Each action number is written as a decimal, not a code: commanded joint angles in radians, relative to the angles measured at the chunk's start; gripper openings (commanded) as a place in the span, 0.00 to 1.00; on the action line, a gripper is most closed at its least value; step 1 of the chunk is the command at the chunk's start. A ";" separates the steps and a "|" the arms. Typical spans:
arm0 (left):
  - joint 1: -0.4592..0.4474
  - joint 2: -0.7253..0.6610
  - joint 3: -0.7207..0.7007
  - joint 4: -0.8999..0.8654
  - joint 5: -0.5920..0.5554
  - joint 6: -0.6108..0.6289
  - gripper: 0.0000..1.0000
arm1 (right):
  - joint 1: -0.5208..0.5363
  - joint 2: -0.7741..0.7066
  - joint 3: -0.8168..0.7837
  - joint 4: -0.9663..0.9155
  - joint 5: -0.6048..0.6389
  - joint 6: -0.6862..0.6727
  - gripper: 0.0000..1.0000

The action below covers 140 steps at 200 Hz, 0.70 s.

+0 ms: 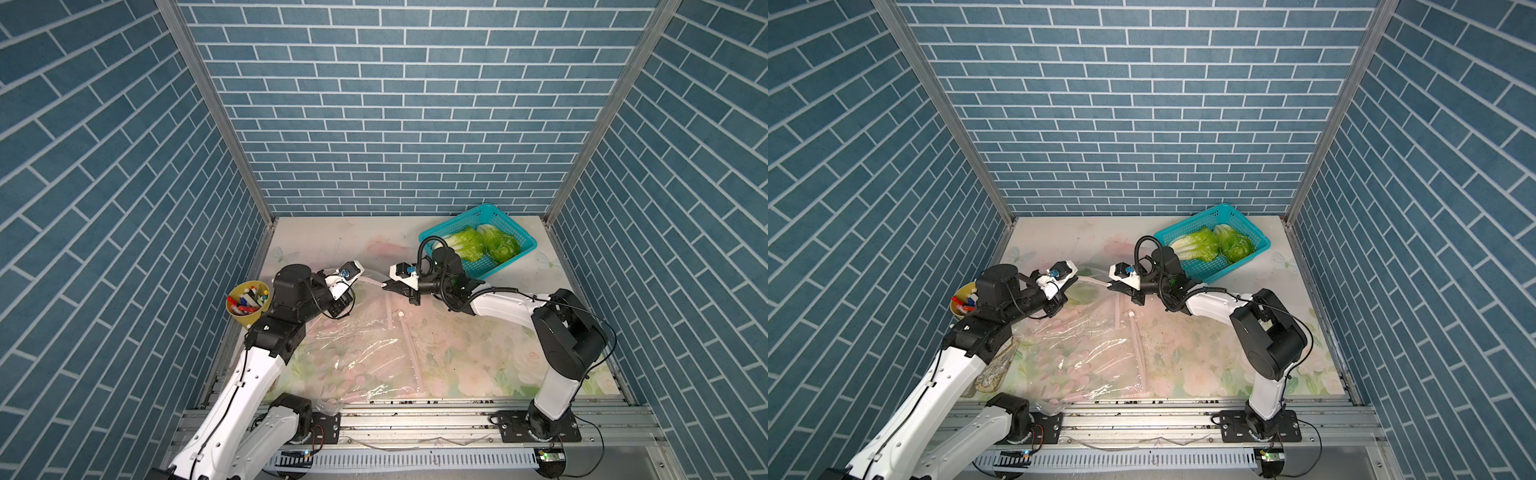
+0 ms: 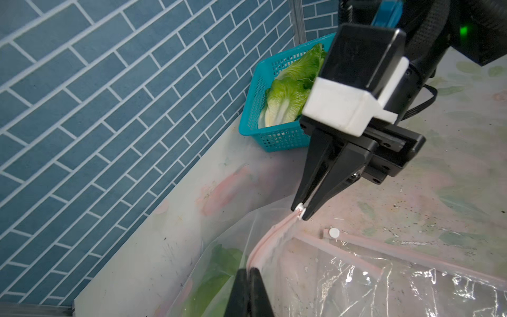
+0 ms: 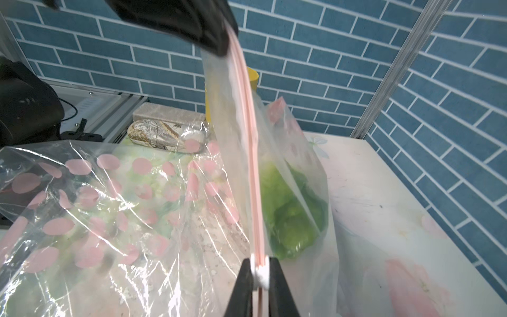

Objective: Open the zip-top bag and take out the chinese cabbages
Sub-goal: Unzip the zipper on the zipper food storage bag.

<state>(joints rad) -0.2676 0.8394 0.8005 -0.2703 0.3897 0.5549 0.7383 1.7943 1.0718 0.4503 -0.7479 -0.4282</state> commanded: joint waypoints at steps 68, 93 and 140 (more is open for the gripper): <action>0.028 -0.069 -0.004 0.084 -0.105 -0.050 0.00 | -0.025 0.030 -0.038 -0.131 0.111 -0.101 0.04; 0.031 -0.068 0.000 0.072 -0.129 -0.053 0.00 | -0.034 0.031 -0.060 -0.131 0.160 -0.109 0.05; 0.033 -0.072 -0.004 0.081 -0.123 -0.066 0.00 | -0.056 0.039 -0.085 -0.122 0.191 -0.112 0.06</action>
<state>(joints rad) -0.2508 0.7948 0.7914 -0.2646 0.2993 0.5049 0.7116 1.7992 1.0187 0.4000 -0.6331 -0.4805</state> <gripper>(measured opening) 0.050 0.108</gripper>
